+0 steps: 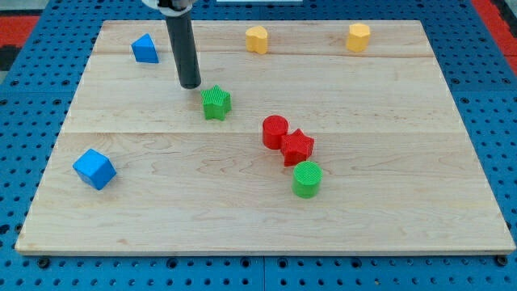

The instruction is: Place the yellow hexagon towards the bottom right side of the yellow heart

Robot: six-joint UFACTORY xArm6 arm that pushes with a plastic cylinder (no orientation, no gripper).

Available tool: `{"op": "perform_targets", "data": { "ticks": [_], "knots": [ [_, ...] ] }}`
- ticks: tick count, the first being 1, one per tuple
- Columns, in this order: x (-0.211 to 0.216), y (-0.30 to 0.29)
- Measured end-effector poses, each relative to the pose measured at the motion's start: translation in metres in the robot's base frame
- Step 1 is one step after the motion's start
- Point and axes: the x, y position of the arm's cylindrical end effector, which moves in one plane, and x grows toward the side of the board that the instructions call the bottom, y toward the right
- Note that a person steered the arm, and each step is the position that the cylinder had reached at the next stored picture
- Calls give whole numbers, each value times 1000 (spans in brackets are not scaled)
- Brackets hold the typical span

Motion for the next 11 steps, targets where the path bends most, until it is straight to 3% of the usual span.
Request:
{"op": "perform_targets", "data": {
  "ticks": [2,3,4,5,6,7,8,9,11],
  "knots": [
    [33,80],
    [14,92],
    [8,210],
    [-27,311],
    [-72,348],
    [-109,344],
    [-116,283],
    [-117,270],
    [-122,290]
  ]
}}
